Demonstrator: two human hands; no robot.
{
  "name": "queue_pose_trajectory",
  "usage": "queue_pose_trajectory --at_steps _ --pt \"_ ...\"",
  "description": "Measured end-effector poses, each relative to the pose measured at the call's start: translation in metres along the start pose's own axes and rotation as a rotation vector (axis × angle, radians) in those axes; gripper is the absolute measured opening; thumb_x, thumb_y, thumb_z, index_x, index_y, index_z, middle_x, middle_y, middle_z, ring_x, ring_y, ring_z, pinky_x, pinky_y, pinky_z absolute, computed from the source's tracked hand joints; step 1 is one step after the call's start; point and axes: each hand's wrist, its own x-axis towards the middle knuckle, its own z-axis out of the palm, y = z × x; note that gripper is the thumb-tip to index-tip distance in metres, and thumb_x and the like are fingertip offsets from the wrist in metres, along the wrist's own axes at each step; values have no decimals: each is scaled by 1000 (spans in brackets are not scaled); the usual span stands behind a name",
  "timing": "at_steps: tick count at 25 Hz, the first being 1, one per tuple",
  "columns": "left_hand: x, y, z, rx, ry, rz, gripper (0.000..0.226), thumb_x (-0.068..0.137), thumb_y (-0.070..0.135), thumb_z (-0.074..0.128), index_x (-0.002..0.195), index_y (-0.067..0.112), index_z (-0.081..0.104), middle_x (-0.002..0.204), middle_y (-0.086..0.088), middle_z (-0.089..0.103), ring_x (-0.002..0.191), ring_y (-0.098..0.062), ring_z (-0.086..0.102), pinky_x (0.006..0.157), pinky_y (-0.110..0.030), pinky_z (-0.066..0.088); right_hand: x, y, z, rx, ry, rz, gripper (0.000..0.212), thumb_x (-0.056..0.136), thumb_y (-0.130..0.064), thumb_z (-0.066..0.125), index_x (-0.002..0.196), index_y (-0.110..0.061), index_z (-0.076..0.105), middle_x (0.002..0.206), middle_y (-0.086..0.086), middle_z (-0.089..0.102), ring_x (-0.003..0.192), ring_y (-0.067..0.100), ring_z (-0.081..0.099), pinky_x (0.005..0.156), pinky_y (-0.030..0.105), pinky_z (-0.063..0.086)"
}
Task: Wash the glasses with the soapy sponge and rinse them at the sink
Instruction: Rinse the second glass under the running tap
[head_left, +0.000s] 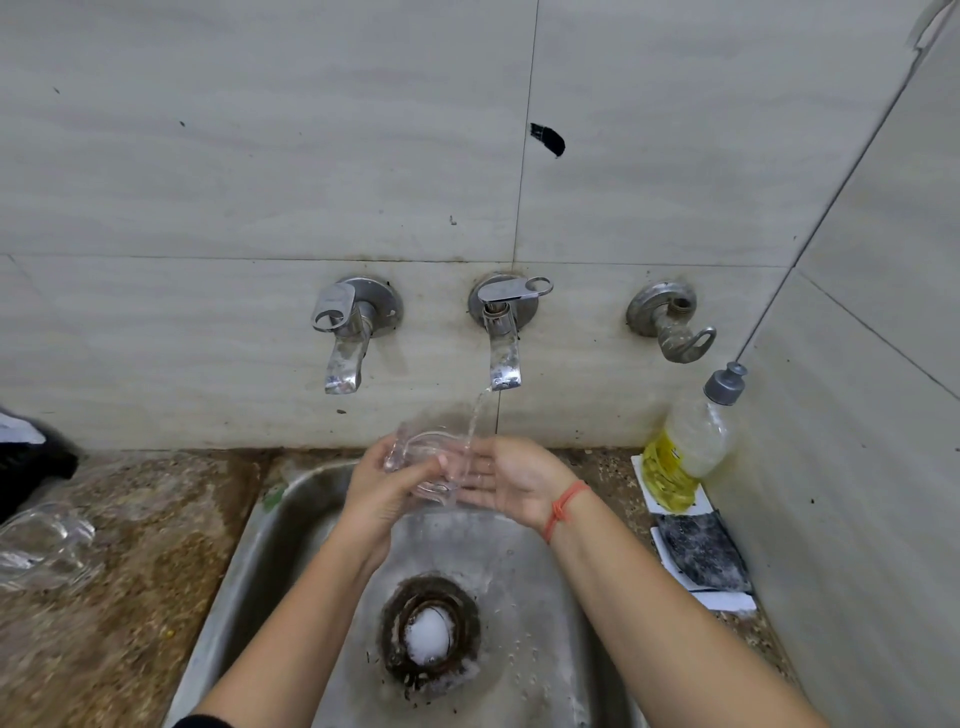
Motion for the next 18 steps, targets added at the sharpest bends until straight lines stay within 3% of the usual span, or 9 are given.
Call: queue_pose_trajectory --at_steps 2,5,9,12,15,18 --pt "-1 0 -4 -165 -1 -100 42 72 7 76 111 12 60 91 -10 72 74 -19 70 65 -31 59 0 -4 5 -172 12 -89 13 96 -9 50 91 -11 62 87 6 65 79 13 62 81 24 50" --pt "-1 -2 -8 -322 -33 -197 45 69 15 73 111 9 60 90 -10 73 76 -20 71 66 -32 60 0 -9 9 -343 5 -191 25 97 -4 44 81 -13 61 83 5 64 75 11 61 71 17 49" --pt "-2 -3 -3 -453 -97 -278 41 68 20 73 105 5 65 99 -18 71 85 -28 71 74 -40 60 -6 -16 4 -414 39 -238 21 94 4 47 106 6 63 80 6 64 73 11 62 66 14 53" --pt "-2 -3 3 -516 -139 -312 49 65 23 78 108 2 65 104 -23 69 87 -35 71 70 -42 60 -8 -21 -6 -464 135 -336 20 88 11 55 104 10 66 85 15 64 72 14 61 70 17 54" --pt "-1 -3 10 -500 -149 -323 63 61 27 83 114 1 62 107 -23 69 88 -35 71 67 -39 60 -11 -19 -17 -591 201 -481 17 81 10 64 95 5 72 87 16 69 71 12 60 80 22 51" --pt "-1 -2 10 -523 -114 -336 59 67 26 78 116 0 61 103 -22 70 84 -33 71 64 -38 61 -17 -7 -25 -803 169 -612 17 78 -3 73 94 -7 75 90 7 74 70 3 61 72 13 49"
